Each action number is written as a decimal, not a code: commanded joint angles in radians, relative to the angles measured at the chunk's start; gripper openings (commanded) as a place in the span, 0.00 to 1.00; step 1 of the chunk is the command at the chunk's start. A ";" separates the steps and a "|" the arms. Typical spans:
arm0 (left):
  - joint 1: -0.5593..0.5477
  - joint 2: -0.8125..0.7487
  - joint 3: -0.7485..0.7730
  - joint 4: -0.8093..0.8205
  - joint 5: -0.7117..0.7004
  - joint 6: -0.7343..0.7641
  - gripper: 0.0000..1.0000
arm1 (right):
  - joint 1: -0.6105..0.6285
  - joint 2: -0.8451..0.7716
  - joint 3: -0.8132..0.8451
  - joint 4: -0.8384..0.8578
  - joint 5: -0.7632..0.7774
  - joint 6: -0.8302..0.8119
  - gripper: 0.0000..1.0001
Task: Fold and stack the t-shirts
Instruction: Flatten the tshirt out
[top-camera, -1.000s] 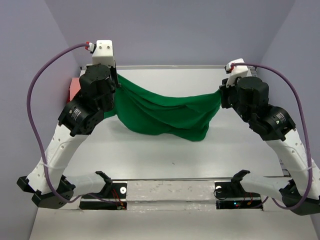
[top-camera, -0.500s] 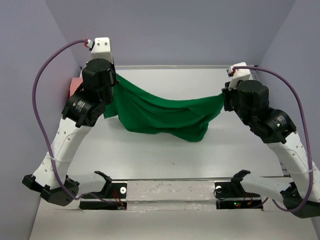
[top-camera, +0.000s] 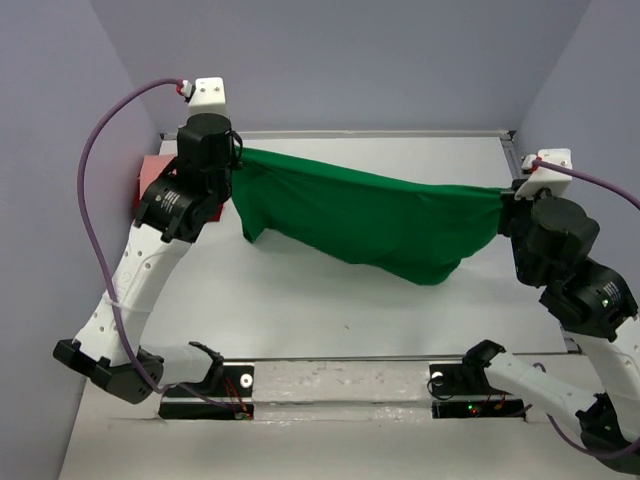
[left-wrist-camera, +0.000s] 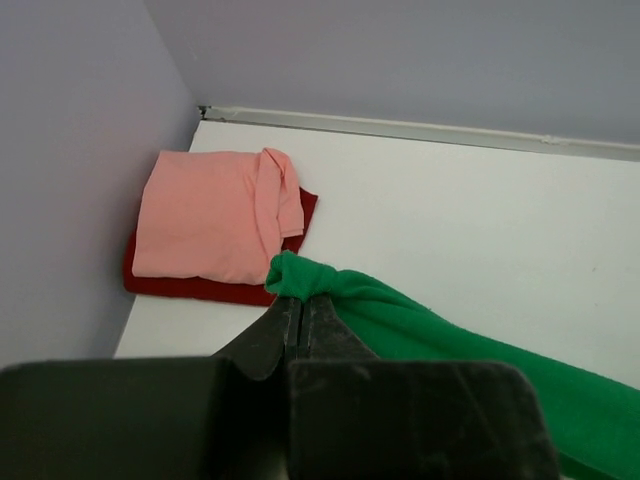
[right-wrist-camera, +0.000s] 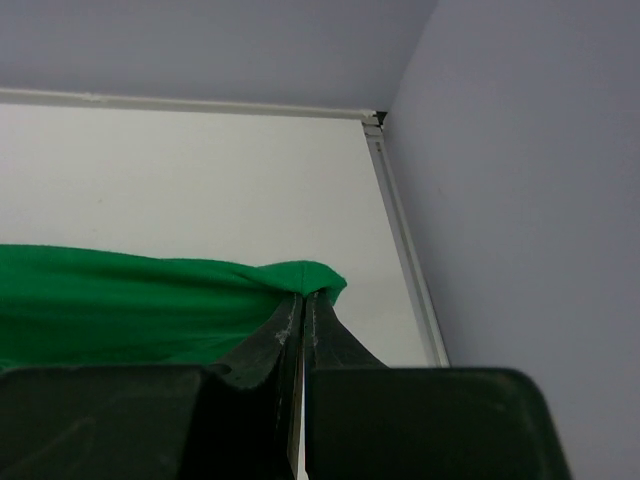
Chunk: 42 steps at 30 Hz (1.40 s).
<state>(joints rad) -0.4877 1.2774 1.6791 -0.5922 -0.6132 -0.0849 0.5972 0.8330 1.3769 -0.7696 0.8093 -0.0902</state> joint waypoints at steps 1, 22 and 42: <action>-0.028 -0.076 0.048 0.008 -0.094 0.008 0.00 | 0.015 0.009 0.034 0.035 0.042 -0.002 0.00; -0.249 -0.165 0.015 0.041 -0.227 0.022 0.00 | 0.150 0.127 0.125 0.108 0.160 -0.146 0.00; 0.159 -0.116 -0.159 0.178 0.127 -0.047 0.00 | -0.036 -0.008 -0.012 0.036 -0.204 0.237 0.00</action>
<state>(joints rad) -0.3298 1.2304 1.5291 -0.4755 -0.4671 -0.1287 0.5831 0.8566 1.3273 -0.7555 0.5602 0.0639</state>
